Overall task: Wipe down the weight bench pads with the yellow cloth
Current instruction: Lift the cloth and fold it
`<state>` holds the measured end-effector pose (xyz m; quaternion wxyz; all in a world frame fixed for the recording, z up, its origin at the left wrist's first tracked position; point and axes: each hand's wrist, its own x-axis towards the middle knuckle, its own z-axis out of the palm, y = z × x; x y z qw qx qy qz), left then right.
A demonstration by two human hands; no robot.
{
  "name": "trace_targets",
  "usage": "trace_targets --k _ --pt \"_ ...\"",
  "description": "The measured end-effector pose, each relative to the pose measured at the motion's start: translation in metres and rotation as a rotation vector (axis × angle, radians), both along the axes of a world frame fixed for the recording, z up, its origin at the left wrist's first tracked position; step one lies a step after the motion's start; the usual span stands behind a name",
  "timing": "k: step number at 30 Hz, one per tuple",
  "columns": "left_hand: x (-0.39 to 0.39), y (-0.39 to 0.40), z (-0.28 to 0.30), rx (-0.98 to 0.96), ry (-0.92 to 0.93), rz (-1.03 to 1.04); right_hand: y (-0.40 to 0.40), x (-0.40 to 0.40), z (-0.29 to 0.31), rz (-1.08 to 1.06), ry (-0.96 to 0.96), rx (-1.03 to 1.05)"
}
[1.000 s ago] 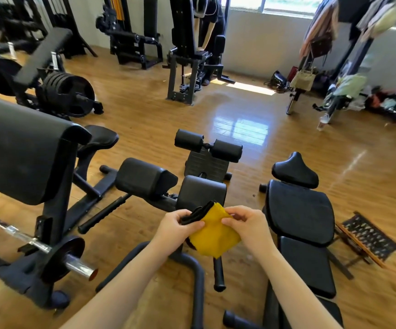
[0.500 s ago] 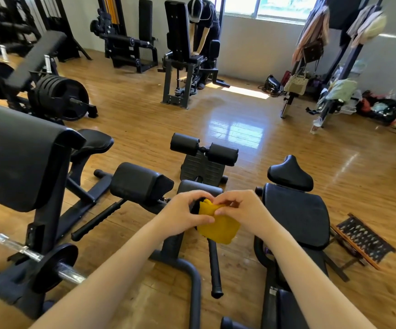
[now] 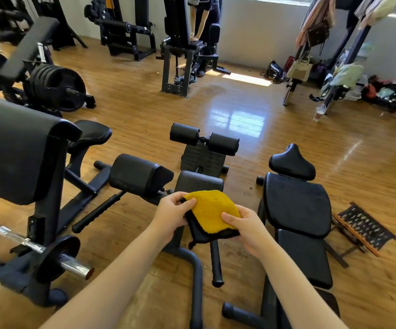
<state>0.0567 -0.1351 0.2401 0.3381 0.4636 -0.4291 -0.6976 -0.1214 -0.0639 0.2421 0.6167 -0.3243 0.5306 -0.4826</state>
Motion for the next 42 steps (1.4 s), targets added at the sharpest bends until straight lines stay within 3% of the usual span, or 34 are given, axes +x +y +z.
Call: trace_targets --k 8,14,20,29,32,38,42 --pt "-0.021 0.009 -0.101 0.246 -0.138 -0.064 0.019 -0.016 -0.106 -0.03 0.166 0.22" --pt "-0.05 0.013 -0.194 0.242 -0.395 -0.112 0.028 -0.026 -0.197 -0.122 0.391 0.347" --pt "-0.073 0.012 -0.258 0.352 -0.401 0.045 0.026 -0.038 -0.272 -0.175 0.486 0.397" --pt "-0.088 0.01 -0.313 0.414 -0.323 0.112 0.011 -0.044 -0.328 -0.201 0.4 0.453" --pt "-0.088 0.015 -0.328 0.451 -0.411 0.0 0.012 -0.039 -0.334 -0.144 0.361 0.5" --pt "-0.094 0.019 -0.334 0.354 -0.553 0.032 0.012 -0.037 -0.338 -0.068 0.403 0.495" --pt "-0.096 0.016 -0.323 0.343 -0.611 -0.128 0.011 -0.042 -0.334 -0.012 0.463 0.505"
